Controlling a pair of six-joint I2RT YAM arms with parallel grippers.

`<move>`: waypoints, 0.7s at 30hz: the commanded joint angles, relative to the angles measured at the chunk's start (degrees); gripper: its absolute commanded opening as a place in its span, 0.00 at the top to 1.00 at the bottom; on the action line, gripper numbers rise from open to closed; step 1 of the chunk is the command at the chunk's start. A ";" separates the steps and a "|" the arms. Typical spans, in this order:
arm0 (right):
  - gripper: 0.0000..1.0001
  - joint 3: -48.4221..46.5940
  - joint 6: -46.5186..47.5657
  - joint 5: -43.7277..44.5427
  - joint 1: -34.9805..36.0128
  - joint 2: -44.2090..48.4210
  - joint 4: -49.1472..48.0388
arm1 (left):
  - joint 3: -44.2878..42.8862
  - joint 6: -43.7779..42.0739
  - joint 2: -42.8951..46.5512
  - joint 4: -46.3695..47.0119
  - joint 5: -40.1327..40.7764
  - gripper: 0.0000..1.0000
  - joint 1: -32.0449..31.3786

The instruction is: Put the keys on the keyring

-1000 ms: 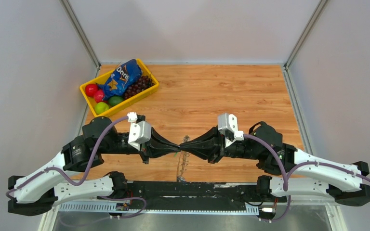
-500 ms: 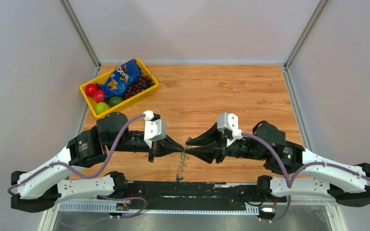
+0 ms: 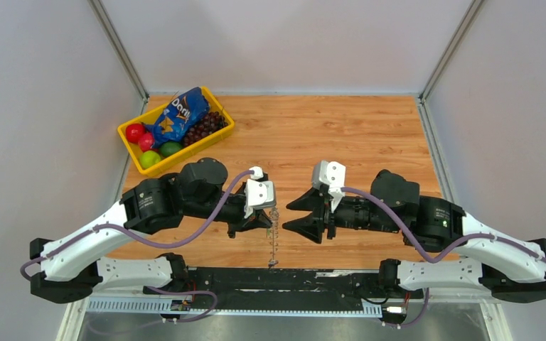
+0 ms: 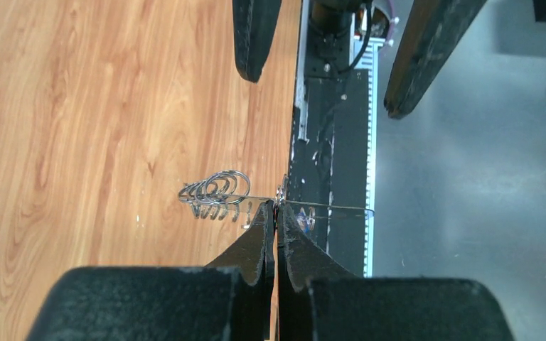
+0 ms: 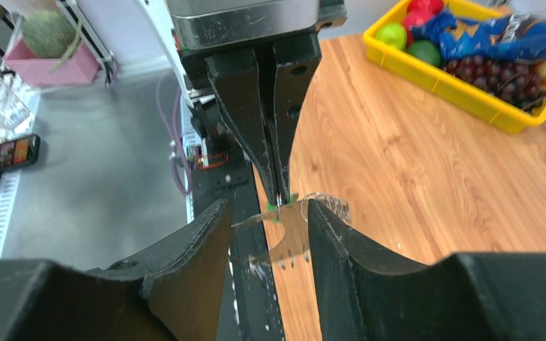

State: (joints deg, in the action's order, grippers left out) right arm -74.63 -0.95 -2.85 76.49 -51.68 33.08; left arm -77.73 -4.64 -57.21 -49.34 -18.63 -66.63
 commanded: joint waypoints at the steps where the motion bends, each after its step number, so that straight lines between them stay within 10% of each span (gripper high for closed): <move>1: 0.52 -1.97 0.11 0.53 0.46 -1.06 4.85 | -3.48 -2.17 -0.80 -2.52 0.71 1.00 0.01; 21: 0.53 0.20 2.53 -1.00 0.46 -6.88 -0.23 | -3.46 -2.94 0.58 -3.20 -1.37 1.00 0.01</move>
State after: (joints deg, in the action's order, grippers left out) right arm -74.48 -0.01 -3.33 76.49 -58.08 36.27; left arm -79.37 -6.59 -58.50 -54.30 -18.41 -66.63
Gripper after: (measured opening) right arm 0.469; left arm 0.009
